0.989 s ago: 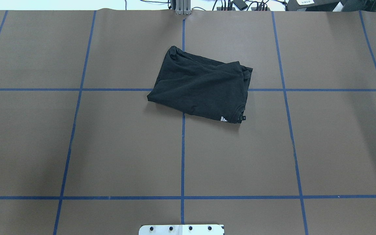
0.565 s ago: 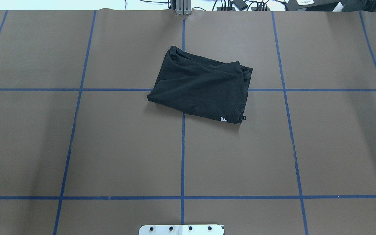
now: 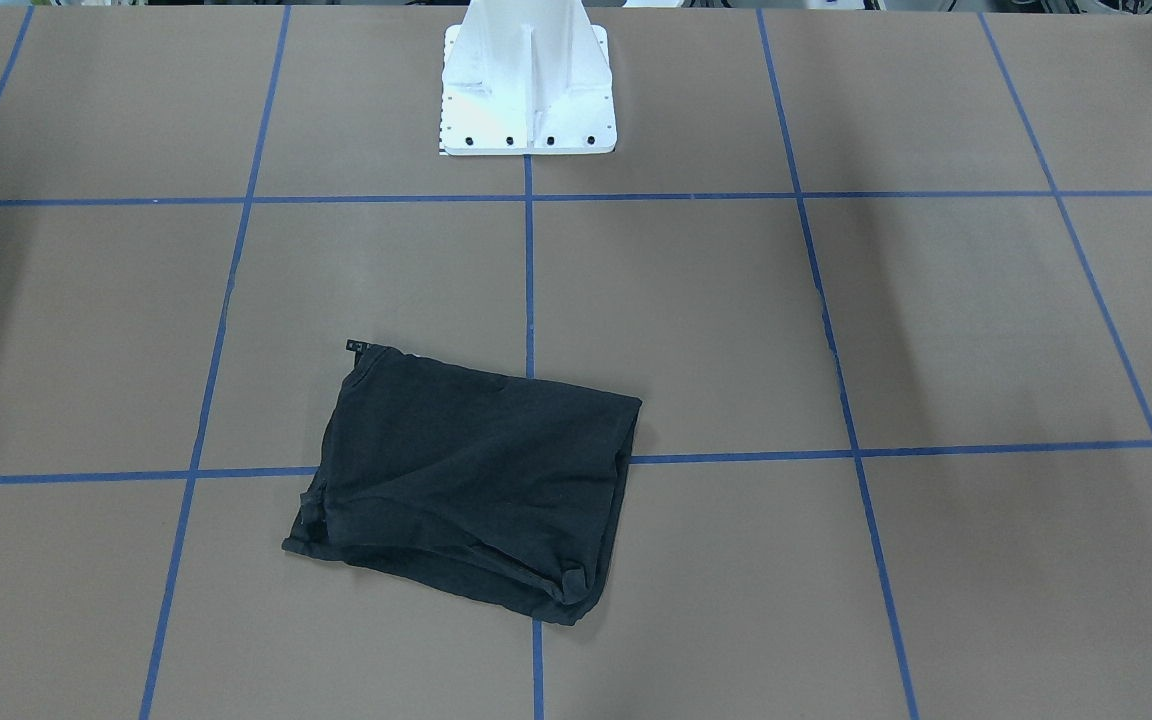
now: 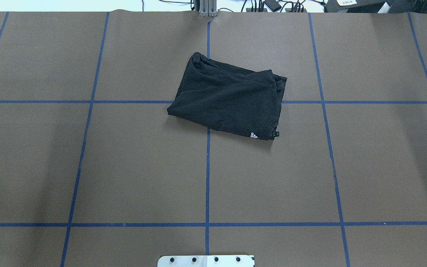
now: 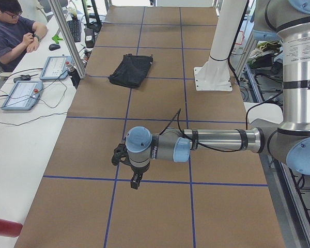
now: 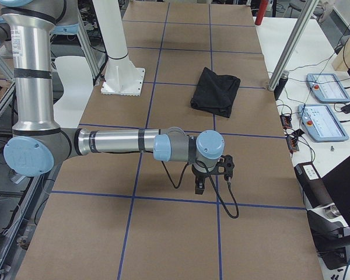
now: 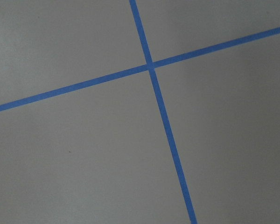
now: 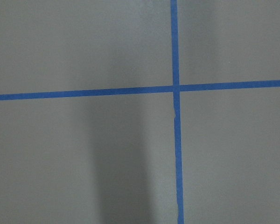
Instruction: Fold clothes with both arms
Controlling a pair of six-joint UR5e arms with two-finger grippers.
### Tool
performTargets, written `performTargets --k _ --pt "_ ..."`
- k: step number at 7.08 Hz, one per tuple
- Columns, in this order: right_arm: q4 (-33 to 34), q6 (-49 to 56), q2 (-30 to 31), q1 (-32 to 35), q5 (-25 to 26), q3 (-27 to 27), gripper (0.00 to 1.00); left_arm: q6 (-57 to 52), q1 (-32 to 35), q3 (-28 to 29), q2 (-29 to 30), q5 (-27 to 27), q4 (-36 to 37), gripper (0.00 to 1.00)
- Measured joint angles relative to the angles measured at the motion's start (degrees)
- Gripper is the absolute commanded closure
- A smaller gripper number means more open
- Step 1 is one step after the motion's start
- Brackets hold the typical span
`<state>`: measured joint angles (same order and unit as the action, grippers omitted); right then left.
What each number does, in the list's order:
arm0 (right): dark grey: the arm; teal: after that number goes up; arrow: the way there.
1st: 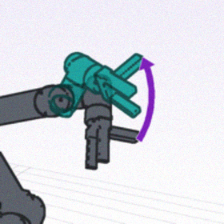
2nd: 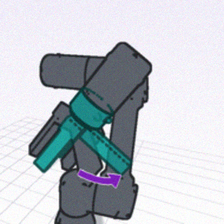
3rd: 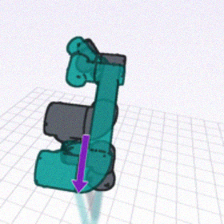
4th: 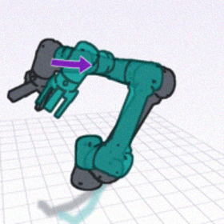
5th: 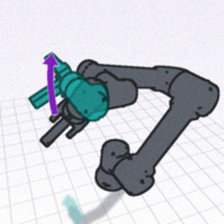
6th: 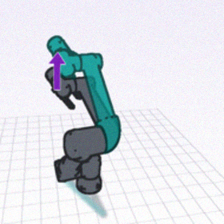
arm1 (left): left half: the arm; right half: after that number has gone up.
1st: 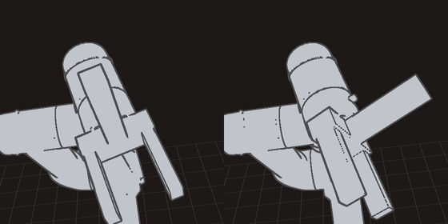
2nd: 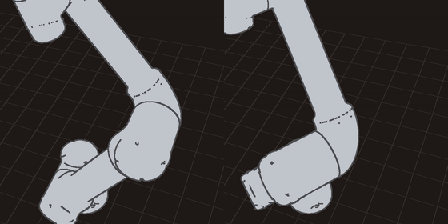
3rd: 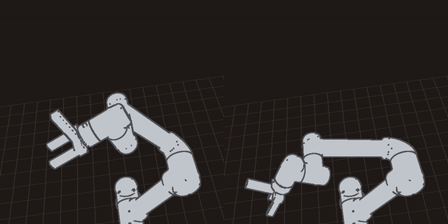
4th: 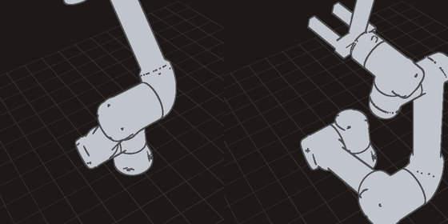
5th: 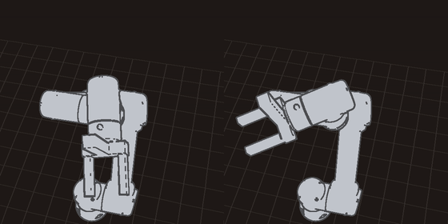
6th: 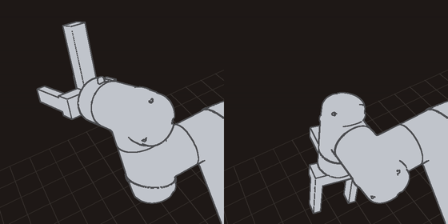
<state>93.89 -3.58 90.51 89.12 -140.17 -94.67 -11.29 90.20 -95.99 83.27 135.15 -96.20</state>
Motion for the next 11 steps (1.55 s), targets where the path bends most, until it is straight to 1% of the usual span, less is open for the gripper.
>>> performTargets --k 3,7,11 --pt "-0.60 0.89 0.64 0.00 0.69 -0.54 0.00 0.37 0.05 -0.03 0.77 -0.15 0.00 0.00" --pt "-1.53 1.02 0.71 0.00 5.00 -2.53 0.00 0.42 0.06 -0.01 1.26 -0.24 0.05 0.00" --pt "-1.68 0.16 0.72 0.00 4.90 -2.50 0.00 7.28 0.10 -0.43 1.47 -1.04 -0.03 0.00"
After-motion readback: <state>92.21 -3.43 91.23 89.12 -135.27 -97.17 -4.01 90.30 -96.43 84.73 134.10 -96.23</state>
